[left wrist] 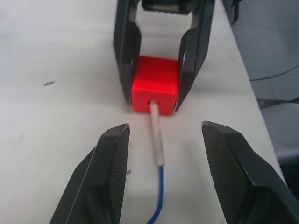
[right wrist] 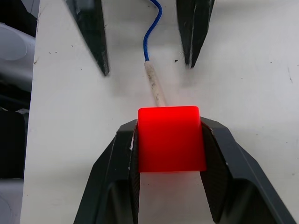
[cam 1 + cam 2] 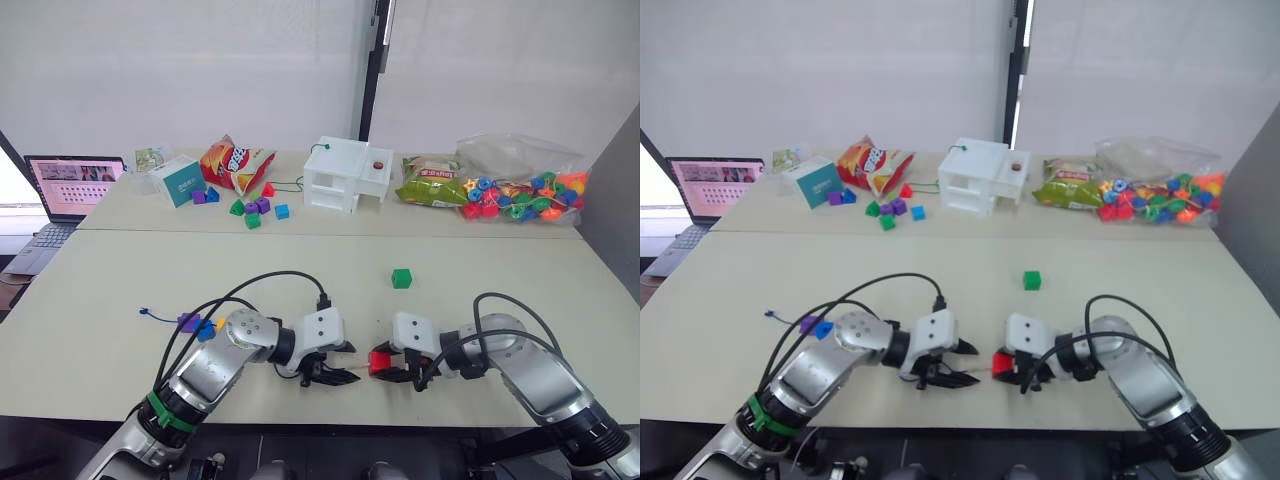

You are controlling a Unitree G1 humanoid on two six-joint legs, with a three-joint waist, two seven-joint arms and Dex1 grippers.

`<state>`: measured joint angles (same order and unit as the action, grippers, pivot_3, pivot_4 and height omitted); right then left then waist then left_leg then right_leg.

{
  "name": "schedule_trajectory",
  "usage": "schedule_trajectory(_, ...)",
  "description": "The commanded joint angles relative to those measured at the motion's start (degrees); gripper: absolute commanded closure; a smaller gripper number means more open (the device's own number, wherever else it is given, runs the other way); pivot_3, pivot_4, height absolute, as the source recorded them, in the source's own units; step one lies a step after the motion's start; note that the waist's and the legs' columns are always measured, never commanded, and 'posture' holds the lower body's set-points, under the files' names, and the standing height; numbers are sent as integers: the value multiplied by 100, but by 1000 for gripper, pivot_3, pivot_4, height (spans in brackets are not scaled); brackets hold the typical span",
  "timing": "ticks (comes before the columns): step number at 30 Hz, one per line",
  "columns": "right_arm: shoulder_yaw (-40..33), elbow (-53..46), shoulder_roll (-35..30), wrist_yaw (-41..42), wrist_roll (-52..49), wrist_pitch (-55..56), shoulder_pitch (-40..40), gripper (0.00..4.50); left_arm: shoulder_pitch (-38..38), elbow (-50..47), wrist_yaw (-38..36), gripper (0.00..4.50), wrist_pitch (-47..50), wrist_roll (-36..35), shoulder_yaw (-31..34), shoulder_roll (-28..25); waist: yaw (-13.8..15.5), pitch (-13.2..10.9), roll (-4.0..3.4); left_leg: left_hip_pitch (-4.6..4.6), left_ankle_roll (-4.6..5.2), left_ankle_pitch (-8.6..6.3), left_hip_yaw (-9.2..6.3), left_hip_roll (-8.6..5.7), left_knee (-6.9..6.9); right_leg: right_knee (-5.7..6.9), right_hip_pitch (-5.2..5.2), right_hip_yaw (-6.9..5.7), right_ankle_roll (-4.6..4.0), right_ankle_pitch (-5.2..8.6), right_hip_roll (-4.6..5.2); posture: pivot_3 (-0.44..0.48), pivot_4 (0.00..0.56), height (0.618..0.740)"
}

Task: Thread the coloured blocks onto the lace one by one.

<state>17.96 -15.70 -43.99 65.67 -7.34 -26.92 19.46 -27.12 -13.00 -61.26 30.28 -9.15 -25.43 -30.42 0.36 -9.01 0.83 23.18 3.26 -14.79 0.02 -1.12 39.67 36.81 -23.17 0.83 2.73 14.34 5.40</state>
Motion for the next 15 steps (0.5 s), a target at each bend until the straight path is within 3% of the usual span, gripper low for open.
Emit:
schedule_trajectory(1,171,7,31,-58,93,-82,-54,3311,94,-197,-114,1928,-155,-105,157,-156,-3,0,0,0,0,0,0,0,0,0,0,0,0,0,0,0,150,740)
schedule_trajectory(6,166,12,38,-77,96,-88,-52,3311,380,-108,-116,1928,-449,18,117,-348,-6,0,0,-1,0,0,-1,1,-1,0,0,0,0,0,1,0,150,740)
schedule_trajectory(12,154,11,31,-75,94,-90,-47,3311,461,137,57,1928,-679,172,25,-176,0,0,0,-1,0,0,-1,0,-1,0,0,0,0,0,3,0,150,740)
schedule_trajectory(15,148,13,29,-68,87,-99,-18,3311,447,299,121,2694,-738,243,-12,-36,4,0,0,-2,0,0,-1,0,-1,0,1,0,0,0,3,0,150,740)
